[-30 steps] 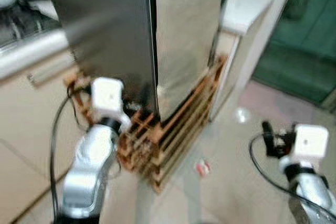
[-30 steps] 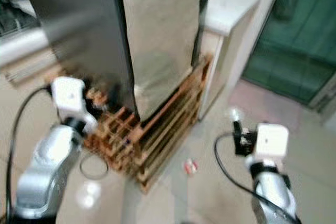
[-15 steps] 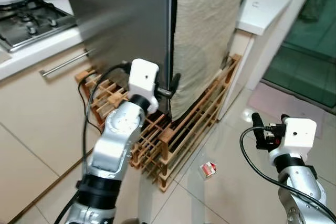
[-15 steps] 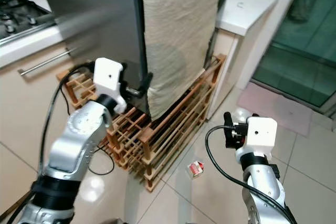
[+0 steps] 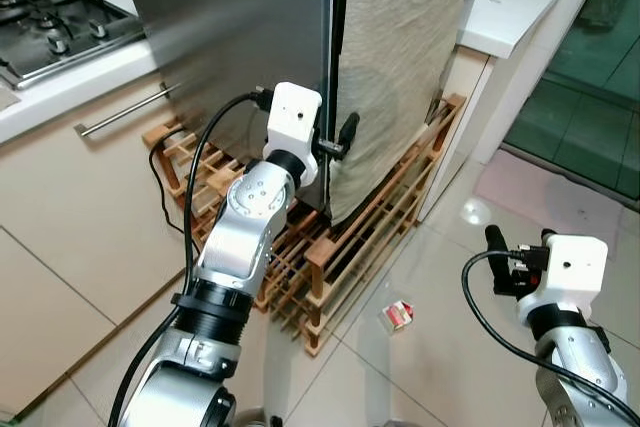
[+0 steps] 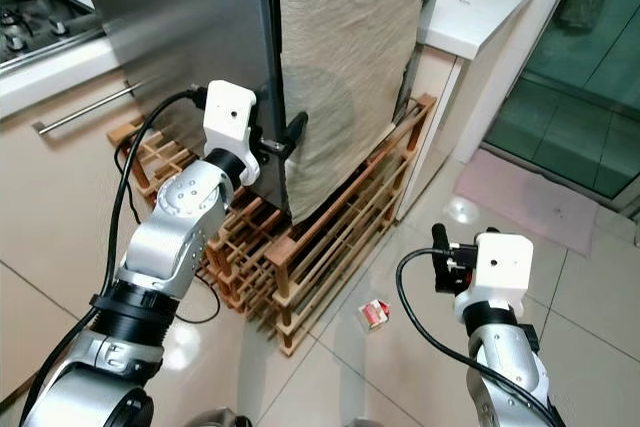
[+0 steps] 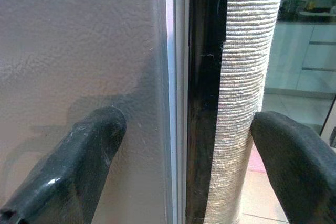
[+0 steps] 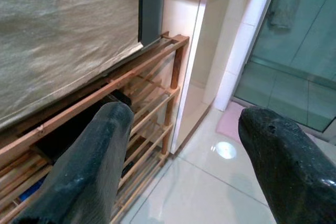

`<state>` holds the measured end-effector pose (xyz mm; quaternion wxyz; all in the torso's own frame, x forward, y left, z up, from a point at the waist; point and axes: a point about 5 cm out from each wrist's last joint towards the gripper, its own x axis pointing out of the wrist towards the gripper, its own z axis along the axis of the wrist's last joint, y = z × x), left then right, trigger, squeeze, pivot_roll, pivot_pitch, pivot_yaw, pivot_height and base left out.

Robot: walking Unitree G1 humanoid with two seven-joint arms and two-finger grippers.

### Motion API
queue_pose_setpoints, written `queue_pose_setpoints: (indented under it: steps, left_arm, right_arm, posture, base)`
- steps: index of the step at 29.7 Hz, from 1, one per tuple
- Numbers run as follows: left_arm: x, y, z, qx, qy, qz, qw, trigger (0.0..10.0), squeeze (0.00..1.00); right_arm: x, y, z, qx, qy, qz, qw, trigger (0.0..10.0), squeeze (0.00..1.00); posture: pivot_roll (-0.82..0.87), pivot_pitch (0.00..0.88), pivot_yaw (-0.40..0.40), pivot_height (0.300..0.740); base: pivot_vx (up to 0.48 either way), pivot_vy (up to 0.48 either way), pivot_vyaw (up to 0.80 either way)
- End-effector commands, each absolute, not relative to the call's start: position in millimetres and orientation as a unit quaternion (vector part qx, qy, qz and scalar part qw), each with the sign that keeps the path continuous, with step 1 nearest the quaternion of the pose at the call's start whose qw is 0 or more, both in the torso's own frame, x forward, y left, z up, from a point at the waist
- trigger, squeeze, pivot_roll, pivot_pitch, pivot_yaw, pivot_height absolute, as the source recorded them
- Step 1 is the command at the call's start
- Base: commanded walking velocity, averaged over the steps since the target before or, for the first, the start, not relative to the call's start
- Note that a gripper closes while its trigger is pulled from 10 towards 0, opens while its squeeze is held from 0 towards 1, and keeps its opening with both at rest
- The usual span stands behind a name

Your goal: Restocking fridge

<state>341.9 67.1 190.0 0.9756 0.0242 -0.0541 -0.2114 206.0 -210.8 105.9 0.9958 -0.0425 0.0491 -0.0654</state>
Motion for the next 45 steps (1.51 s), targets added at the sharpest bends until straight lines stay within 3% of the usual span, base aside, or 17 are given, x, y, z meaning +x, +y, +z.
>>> queue_pose_setpoints:
  steps: [1, 17, 31, 45]
  left_arm:
    - [342, 65, 196, 0.02, -0.064, -0.214, 0.975, 10.0, 0.0]
    - [319, 88, 171, 0.018, -0.02, -0.195, 0.98, 10.0, 0.0]
    - [302, 72, 169, 0.003, -0.006, -0.256, 0.967, 10.0, 0.0]
    - [313, 60, 174, 0.013, -0.017, -0.271, 0.962, 10.0, 0.0]
  right_arm:
    - [205, -215, 109, -0.049, 0.041, -0.07, 0.996, 10.0, 0.0]
    - [211, -215, 100, -0.053, 0.048, -0.061, 0.996, 10.0, 0.0]
    - [215, -217, 93, -0.057, 0.052, -0.057, 0.995, 10.0, 0.0]
    - [216, -217, 91, -0.059, 0.048, -0.059, 0.995, 10.0, 0.0]
  posture:
    - [-0.01, 0.085, 0.001, 0.74]
    - [0.03, 0.044, -0.005, 0.74]
    - [0.03, 0.033, -0.006, 0.74]
    - [0.02, 0.033, 0.002, 0.74]
  base:
    - [0.0, 0.0, 0.0]
    - [0.0, 0.0, 0.0]
    - [0.0, 0.0, 0.0]
    - [0.0, 0.0, 0.0]
